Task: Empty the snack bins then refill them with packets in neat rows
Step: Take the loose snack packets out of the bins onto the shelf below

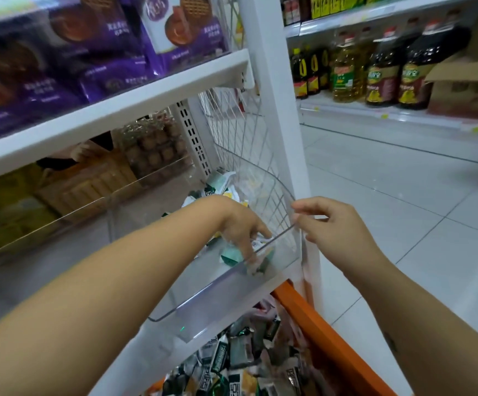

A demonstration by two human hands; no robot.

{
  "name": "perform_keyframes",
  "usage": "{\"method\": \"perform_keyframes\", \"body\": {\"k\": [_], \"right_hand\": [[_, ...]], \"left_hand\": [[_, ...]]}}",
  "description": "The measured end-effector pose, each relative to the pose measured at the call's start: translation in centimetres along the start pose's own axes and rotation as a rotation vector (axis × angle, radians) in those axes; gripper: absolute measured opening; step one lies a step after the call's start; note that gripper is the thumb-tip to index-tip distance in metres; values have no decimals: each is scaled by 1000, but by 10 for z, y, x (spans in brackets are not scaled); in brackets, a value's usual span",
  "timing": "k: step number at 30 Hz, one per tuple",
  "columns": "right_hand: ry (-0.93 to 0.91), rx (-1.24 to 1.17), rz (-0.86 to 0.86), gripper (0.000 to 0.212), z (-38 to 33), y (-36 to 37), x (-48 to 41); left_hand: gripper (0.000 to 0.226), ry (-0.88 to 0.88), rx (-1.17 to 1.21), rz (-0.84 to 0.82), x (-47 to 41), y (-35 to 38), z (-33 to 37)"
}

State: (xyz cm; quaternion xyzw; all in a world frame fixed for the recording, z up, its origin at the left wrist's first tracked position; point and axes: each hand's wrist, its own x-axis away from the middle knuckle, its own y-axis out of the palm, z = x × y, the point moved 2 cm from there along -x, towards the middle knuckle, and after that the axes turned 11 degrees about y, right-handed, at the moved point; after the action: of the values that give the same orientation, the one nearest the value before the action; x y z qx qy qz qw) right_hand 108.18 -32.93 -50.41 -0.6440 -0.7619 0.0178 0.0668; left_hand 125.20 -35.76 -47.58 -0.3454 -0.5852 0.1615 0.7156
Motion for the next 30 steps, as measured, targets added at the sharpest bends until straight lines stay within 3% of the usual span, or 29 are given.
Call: {"method": "perform_keyframes", "body": {"k": [7, 11, 14, 16, 18, 22, 26, 30], "right_hand": [[22, 12, 2, 15, -2, 2, 4], [17, 25, 0, 14, -4, 6, 7], [14, 34, 2, 15, -4, 6, 7], [13, 36, 5, 15, -4, 6, 6], [13, 48, 14, 15, -4, 7, 6], [2, 64, 27, 15, -4, 9, 5], [1, 80, 29, 16, -4, 10, 5], [19, 86, 37, 15, -5, 14, 8]], "left_hand": [[66, -122, 27, 84, 21, 26, -29], [53, -113, 251, 143, 24, 37, -42], [67, -124, 317, 161, 25, 41, -43], [88, -142, 368, 117, 25, 45, -37], [94, -149, 394, 66, 23, 50, -30], [81, -140, 395, 121, 25, 50, -30], [36, -57, 376, 390, 42, 40, -40], [41, -72, 230, 548, 56, 38, -47]]}}
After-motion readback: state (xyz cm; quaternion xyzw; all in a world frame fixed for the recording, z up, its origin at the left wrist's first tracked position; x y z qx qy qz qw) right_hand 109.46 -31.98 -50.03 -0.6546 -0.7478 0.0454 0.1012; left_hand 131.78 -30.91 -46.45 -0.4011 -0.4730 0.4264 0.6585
